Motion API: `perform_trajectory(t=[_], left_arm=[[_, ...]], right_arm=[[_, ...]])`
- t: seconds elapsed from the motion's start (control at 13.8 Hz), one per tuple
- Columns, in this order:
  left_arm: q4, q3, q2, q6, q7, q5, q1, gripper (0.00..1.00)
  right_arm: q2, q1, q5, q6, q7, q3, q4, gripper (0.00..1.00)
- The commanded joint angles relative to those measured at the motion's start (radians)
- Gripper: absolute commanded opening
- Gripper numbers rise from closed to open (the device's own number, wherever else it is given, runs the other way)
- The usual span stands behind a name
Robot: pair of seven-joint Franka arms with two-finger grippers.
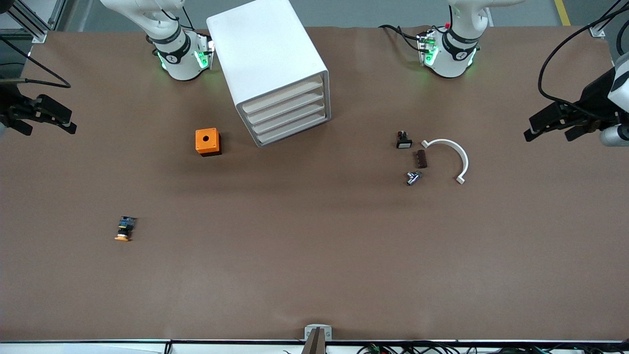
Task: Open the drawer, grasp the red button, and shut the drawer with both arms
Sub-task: 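Move the left gripper from rest toward the white drawer cabinet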
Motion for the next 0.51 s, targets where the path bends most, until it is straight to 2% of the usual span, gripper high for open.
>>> perform_trajectory(t=[0.0,0.43], left_arm=[[0.014,0.005,-0.004,-0.046,0.003,-0.131,0.021,1.0],[0.008,0.006,0.023,-0.053,-0.059,-0.428,0.027,1.0]], right_arm=[[-0.015,-0.006,-0.002,0.002,-0.008,0.003,-0.011,1.0],[-0.014,-0.008,-0.014,0.005,-0.01,0.001,-0.011,1.0]])
